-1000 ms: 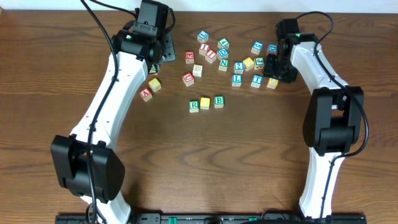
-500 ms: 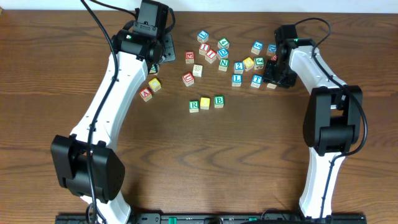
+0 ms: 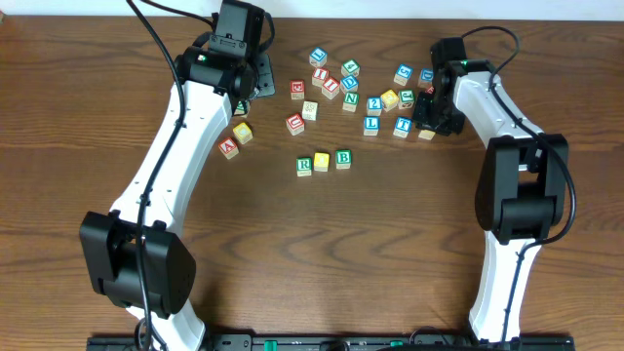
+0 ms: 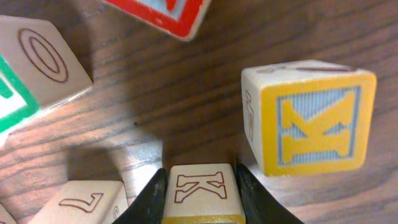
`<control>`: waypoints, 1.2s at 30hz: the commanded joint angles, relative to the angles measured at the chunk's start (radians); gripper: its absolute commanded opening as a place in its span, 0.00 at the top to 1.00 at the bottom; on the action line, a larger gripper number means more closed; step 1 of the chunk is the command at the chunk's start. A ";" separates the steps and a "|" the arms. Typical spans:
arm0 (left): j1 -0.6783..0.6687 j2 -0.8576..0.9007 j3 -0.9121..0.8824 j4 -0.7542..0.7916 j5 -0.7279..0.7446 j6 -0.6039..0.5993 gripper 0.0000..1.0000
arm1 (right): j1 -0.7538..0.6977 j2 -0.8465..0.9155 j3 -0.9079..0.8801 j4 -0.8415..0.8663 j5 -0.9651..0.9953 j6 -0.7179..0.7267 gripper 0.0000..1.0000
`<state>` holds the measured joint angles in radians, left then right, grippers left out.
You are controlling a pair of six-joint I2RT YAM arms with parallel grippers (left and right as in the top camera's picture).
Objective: Spell out ROBOT
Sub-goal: 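Lower the right gripper and grasp the yellow O block, then carry the yellow O block and place it right of the B block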
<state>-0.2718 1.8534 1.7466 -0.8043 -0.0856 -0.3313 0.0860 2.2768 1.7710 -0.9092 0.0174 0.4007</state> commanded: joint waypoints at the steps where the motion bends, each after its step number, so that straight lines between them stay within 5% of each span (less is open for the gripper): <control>1: 0.005 0.008 -0.008 -0.002 -0.016 0.021 0.55 | 0.002 -0.048 -0.004 -0.019 -0.001 -0.006 0.77; 13: 0.005 0.008 -0.008 0.013 -0.017 0.021 0.55 | 0.074 -0.151 -0.004 -0.106 -0.159 -0.069 0.81; 36: 0.005 0.008 -0.008 0.013 -0.017 0.021 0.55 | 0.356 -0.148 -0.132 -0.005 0.000 -0.048 0.77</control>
<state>-0.2718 1.8534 1.7466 -0.7895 -0.0856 -0.3317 0.4377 2.1353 1.6707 -0.9310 -0.0059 0.3447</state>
